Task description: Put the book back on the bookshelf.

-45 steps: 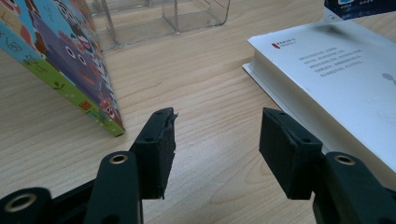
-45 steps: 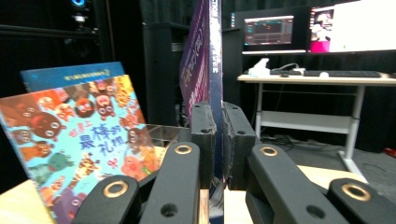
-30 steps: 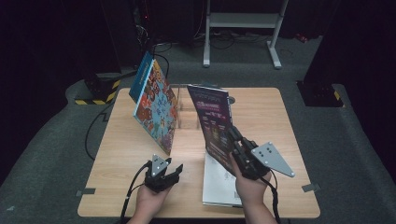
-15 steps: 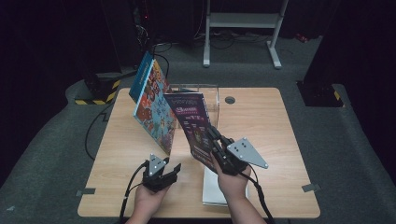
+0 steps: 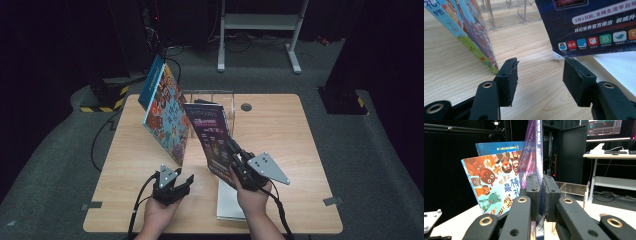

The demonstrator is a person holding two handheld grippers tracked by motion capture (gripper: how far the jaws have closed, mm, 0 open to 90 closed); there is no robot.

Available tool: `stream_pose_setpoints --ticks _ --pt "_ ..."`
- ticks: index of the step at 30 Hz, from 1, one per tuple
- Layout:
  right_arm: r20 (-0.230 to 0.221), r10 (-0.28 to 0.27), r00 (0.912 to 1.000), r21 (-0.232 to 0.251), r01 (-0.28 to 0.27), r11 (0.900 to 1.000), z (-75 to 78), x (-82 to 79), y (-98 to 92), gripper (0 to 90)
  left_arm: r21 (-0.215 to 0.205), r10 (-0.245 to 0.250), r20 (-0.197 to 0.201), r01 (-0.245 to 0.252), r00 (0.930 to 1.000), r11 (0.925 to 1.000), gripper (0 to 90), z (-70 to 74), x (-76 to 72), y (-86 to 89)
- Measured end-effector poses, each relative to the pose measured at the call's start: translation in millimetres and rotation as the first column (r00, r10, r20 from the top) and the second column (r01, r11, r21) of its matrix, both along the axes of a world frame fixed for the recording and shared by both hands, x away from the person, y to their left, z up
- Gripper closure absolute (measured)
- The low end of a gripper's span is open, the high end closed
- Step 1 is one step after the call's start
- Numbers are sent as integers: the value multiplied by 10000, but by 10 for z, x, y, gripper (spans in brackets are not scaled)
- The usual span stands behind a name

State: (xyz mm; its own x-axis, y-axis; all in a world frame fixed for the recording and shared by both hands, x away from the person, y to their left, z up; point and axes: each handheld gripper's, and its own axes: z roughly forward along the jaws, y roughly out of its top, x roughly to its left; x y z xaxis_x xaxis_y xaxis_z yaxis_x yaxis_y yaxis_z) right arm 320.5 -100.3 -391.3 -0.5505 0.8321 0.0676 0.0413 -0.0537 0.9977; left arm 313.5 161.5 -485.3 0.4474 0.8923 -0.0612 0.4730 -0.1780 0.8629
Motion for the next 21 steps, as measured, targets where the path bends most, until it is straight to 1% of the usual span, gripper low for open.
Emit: stream_pose_setpoints --ticks 1,4,9,12,13,14,16,17,21 --pt "-12 -22 10000 29 22 10000 -9 -14 -22 851 -8 -14 -2 14 10000 10000 452 5 1 -1" --pt "131 -97 9999 8 97 10000 -45 -59 -87 851 13 -80 118 79 9999 10000 450 36 -4 -9" --pt "383 -261 9989 -158 267 9995 -107 -154 -169 850 -221 -191 378 199 9991 9996 439 140 -18 -52" --pt "346 -319 9989 -381 332 9987 -147 -197 -203 850 -339 -278 535 296 9982 9990 428 217 -25 -97" --pt "261 -344 9991 -442 355 9984 -161 -207 -211 850 -375 -339 671 365 9972 9986 426 256 -25 -117" --pt "212 -455 9987 -499 465 9977 -191 -224 -229 850 -434 -364 712 396 9968 9983 424 280 -28 -133" --pt "271 -543 9982 -456 555 9974 -235 -255 -280 850 -500 -509 822 551 9953 9972 421 347 -21 -182" --pt "224 -567 9981 -474 577 9972 -251 -261 -299 851 -594 -576 857 628 9947 9963 417 380 -18 -213" --pt "182 -704 9974 -515 713 9961 -302 -284 -339 850 -692 -876 1191 963 9890 9929 401 556 5 -357"
